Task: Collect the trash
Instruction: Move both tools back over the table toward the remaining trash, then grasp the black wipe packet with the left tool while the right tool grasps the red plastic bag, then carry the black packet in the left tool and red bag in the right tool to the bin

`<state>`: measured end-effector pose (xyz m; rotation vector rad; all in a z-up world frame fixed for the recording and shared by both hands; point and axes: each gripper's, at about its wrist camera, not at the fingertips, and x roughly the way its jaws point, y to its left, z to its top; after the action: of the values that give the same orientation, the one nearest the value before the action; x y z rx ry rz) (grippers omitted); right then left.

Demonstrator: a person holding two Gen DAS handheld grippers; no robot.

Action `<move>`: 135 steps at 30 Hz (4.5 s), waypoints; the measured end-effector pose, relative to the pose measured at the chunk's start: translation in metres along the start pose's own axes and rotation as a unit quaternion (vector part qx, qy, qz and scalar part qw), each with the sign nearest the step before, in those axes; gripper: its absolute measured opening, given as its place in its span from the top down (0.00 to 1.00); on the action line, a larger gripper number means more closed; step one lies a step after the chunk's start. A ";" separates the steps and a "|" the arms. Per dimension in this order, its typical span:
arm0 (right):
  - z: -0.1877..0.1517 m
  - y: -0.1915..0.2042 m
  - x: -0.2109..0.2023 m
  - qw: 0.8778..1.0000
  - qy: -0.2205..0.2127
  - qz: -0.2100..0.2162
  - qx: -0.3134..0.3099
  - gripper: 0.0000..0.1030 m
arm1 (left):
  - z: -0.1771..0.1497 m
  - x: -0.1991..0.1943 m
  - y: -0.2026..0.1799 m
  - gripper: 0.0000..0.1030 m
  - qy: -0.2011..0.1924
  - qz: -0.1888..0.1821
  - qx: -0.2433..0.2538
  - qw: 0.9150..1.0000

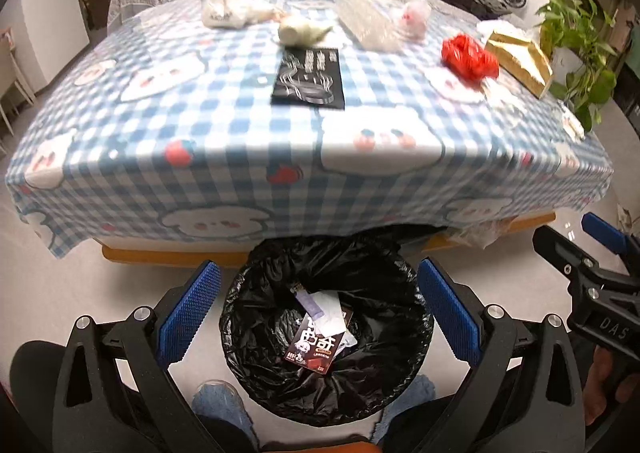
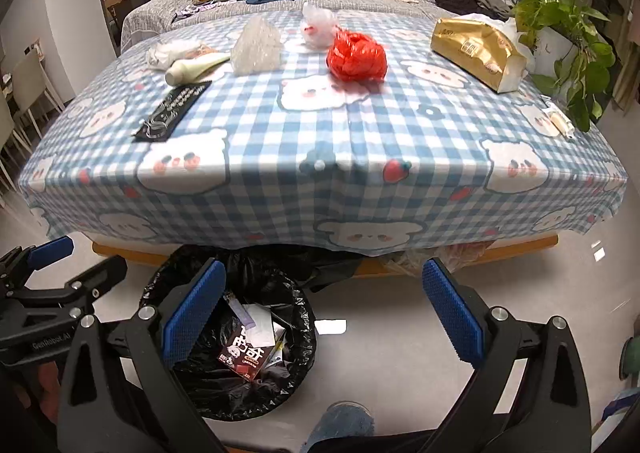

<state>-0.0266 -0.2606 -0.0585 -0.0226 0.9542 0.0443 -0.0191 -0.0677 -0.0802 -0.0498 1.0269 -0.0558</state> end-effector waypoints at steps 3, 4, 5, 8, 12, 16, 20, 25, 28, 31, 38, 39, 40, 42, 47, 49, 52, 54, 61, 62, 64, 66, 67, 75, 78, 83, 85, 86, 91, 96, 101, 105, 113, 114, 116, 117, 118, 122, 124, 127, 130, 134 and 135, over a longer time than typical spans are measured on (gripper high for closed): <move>0.005 -0.001 -0.009 1.000 -0.008 -0.001 -0.001 0.08 | 0.006 -0.010 -0.001 0.06 -0.008 0.002 0.000 1.000; 0.007 -0.002 -0.011 1.000 -0.011 0.000 0.000 0.08 | 0.008 -0.013 -0.001 0.06 -0.009 0.002 0.000 1.000; 0.009 -0.003 -0.015 1.000 -0.013 0.000 0.002 0.08 | 0.011 -0.016 -0.001 0.06 -0.010 -0.001 -0.001 1.000; 0.015 -0.006 -0.024 1.000 -0.021 0.000 0.005 0.08 | 0.017 -0.023 0.000 0.06 -0.013 -0.003 -0.005 1.000; 0.025 -0.011 -0.032 1.000 -0.027 0.000 0.009 0.08 | 0.025 -0.031 0.000 0.06 -0.018 0.002 -0.005 1.000; 0.037 -0.015 -0.037 0.999 -0.032 -0.001 0.014 0.08 | 0.037 -0.035 -0.001 0.06 -0.023 0.011 -0.001 1.000; 0.050 -0.017 -0.036 0.999 -0.036 -0.001 0.015 0.08 | 0.052 -0.035 0.001 0.06 -0.026 0.016 -0.004 1.000; 0.067 -0.020 -0.027 0.999 -0.034 -0.001 0.021 0.08 | 0.072 -0.024 0.005 0.06 -0.018 0.012 -0.010 1.000; 0.078 -0.022 -0.018 0.999 -0.031 -0.004 0.023 0.08 | 0.082 -0.014 0.005 0.06 -0.010 0.012 -0.008 1.000; 0.092 -0.024 -0.006 0.999 -0.027 -0.005 0.023 0.08 | 0.094 -0.002 0.004 0.06 -0.003 0.015 -0.003 1.000; 0.129 -0.028 0.024 0.999 -0.022 -0.009 0.023 0.08 | 0.122 0.030 0.001 0.06 0.017 0.020 0.005 1.000; 0.135 -0.029 0.029 0.999 -0.021 -0.009 0.022 0.08 | 0.127 0.036 0.002 0.06 0.021 0.021 0.005 1.000; 0.142 -0.029 0.035 1.000 -0.019 -0.010 0.022 0.08 | 0.130 0.040 0.003 0.06 0.024 0.020 0.004 0.999; 0.154 -0.030 0.045 1.000 -0.017 -0.009 0.023 0.08 | 0.139 0.052 0.005 0.06 0.032 0.022 0.005 0.999; 0.183 -0.030 0.070 1.000 -0.007 -0.011 0.016 0.11 | 0.155 0.073 0.010 0.06 0.048 0.023 0.002 0.999; 0.193 -0.030 0.079 1.000 -0.002 -0.010 0.014 0.11 | 0.160 0.081 0.011 0.06 0.055 0.022 0.003 0.998; 0.206 -0.029 0.093 1.000 0.008 -0.008 0.011 0.12 | 0.164 0.091 0.012 0.06 0.064 0.021 0.002 0.998; 0.210 -0.028 0.102 1.000 0.018 -0.009 0.009 0.14 | 0.166 0.096 0.012 0.06 0.071 0.018 0.000 0.997; 0.216 -0.031 0.128 0.998 0.055 -0.009 0.019 0.23 | 0.172 0.108 0.013 0.08 0.084 0.019 0.001 0.996; 0.216 -0.031 0.130 0.998 0.059 -0.008 0.020 0.25 | 0.172 0.108 0.012 0.10 0.085 0.023 0.004 0.996; 0.216 -0.031 0.134 0.997 0.067 -0.011 0.021 0.29 | 0.174 0.110 0.010 0.15 0.086 0.033 0.011 0.996; 0.215 -0.033 0.139 0.997 0.075 -0.011 0.024 0.36 | 0.174 0.111 0.007 0.18 0.091 0.047 0.023 0.994; 0.215 -0.033 0.141 0.996 0.082 -0.010 0.026 0.38 | 0.174 0.111 0.006 0.20 0.091 0.046 0.026 0.994; 0.210 -0.033 0.147 0.995 0.093 -0.005 0.031 0.54 | 0.174 0.105 0.003 0.49 0.090 0.043 0.030 0.995; 0.211 -0.032 0.146 0.995 0.093 -0.006 0.028 0.59 | 0.174 0.103 0.003 0.57 0.087 0.042 0.030 0.995; 0.210 -0.032 0.143 0.995 0.091 -0.004 0.025 0.64 | 0.172 0.100 0.000 0.68 0.087 0.037 0.038 0.995; 0.210 -0.033 0.142 0.996 0.090 -0.003 0.026 0.66 | 0.171 0.100 -0.001 0.69 0.086 0.037 0.039 0.995; 0.209 -0.033 0.142 0.996 0.090 -0.002 0.027 0.66 | 0.171 0.100 -0.001 0.69 0.086 0.037 0.039 0.995; 0.209 -0.034 0.136 0.996 0.085 -0.001 0.033 0.67 | 0.169 0.098 -0.001 0.70 0.086 0.038 0.038 0.995; 0.209 -0.033 0.126 0.996 0.077 -0.002 0.033 0.67 | 0.167 0.092 -0.001 0.70 0.082 0.036 0.038 0.995; 0.207 -0.033 0.115 0.997 0.071 -0.005 0.032 0.67 | 0.165 0.082 -0.002 0.70 0.077 0.031 0.037 0.996; 0.204 -0.032 0.105 0.997 0.067 -0.005 0.032 0.67 | 0.162 0.073 -0.002 0.70 0.071 0.028 0.037 0.996; 0.195 -0.028 0.077 0.998 0.053 -0.006 0.031 0.67 | 0.155 0.045 -0.003 0.70 0.053 0.022 0.039 0.998; 0.194 -0.028 0.073 0.998 0.051 -0.006 0.031 0.67 | 0.154 0.041 -0.003 0.70 0.051 0.022 0.038 0.998; 0.191 -0.026 0.063 0.998 0.047 -0.006 0.030 0.67 | 0.151 0.034 -0.004 0.70 0.046 0.022 0.039 0.998; 0.189 -0.026 0.060 0.999 0.045 -0.006 0.031 0.67 | 0.150 0.029 -0.004 0.70 0.044 0.021 0.040 0.998; 0.187 -0.025 0.054 0.999 0.042 -0.006 0.031 0.67 | 0.148 0.026 -0.004 0.70 0.041 0.021 0.039 0.998; 0.179 -0.021 0.038 0.999 0.033 -0.006 0.030 0.67 | 0.139 0.011 -0.004 0.70 0.032 0.021 0.038 0.999; 0.173 -0.018 0.029 0.999 0.030 -0.005 0.030 0.67 | 0.133 0.002 -0.004 0.70 0.026 0.020 0.037 0.999; 0.164 -0.015 0.019 0.999 0.026 -0.005 0.029 0.67 | 0.125 -0.009 -0.003 0.70 0.019 0.020 0.034 0.999; 0.152 -0.010 0.008 0.999 0.020 -0.003 0.027 0.67 | 0.115 -0.019 -0.001 0.70 0.010 0.018 0.029 0.999; 0.134 -0.003 -0.006 1.000 0.013 -0.003 0.022 0.67 | 0.101 -0.029 0.004 0.70 0.002 0.017 0.018 1.000; 0.129 -0.001 -0.009 1.000 0.011 -0.004 0.021 0.67 | 0.097 -0.030 0.005 0.70 0.001 0.017 0.017 1.000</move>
<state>0.0731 -0.2568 0.0230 0.0128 0.9775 0.0169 0.0486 -0.0590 -0.0043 -0.0015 1.0291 -0.0418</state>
